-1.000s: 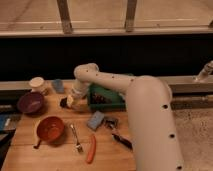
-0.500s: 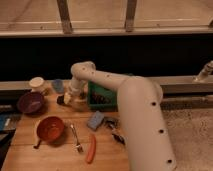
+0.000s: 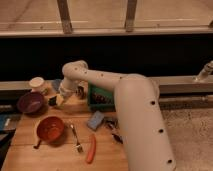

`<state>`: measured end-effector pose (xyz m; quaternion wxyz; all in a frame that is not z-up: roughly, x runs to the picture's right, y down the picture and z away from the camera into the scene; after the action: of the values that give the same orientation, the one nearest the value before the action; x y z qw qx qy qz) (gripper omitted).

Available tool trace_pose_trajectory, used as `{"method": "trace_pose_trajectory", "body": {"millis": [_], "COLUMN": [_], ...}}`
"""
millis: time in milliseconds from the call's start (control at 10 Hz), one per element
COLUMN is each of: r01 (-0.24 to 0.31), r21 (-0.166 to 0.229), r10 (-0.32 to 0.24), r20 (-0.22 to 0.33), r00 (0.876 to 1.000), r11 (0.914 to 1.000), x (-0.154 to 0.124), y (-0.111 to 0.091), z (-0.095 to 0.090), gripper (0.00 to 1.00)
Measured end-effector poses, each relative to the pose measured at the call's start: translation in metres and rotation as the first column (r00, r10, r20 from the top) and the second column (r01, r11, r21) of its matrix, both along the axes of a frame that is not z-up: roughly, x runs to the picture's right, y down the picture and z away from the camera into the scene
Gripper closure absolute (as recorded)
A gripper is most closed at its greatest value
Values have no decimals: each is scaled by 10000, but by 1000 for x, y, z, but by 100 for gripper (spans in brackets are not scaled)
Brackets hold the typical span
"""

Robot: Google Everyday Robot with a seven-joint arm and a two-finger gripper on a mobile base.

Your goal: Wipe table surface with eraser

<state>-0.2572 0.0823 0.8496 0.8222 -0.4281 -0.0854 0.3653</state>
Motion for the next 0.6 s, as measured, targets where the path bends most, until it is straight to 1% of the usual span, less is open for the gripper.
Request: {"method": "trace_pose_trajectory", "body": {"millis": [200,400,500,600], "r01": [120,-50,-207,-420], "r21": [-125,-253,-269,-249], "r10": [-122,36,186,393], "r20": [-166,-567,-762,-989], "r00": [9998,9984,9969,9943], "r11": [9998,9997,9994,9988], "x": [18,48,60,75], "y": [21,35,36,33], "z": [-13,-22,-23,-20], "gripper": [100,100,100,100]}}
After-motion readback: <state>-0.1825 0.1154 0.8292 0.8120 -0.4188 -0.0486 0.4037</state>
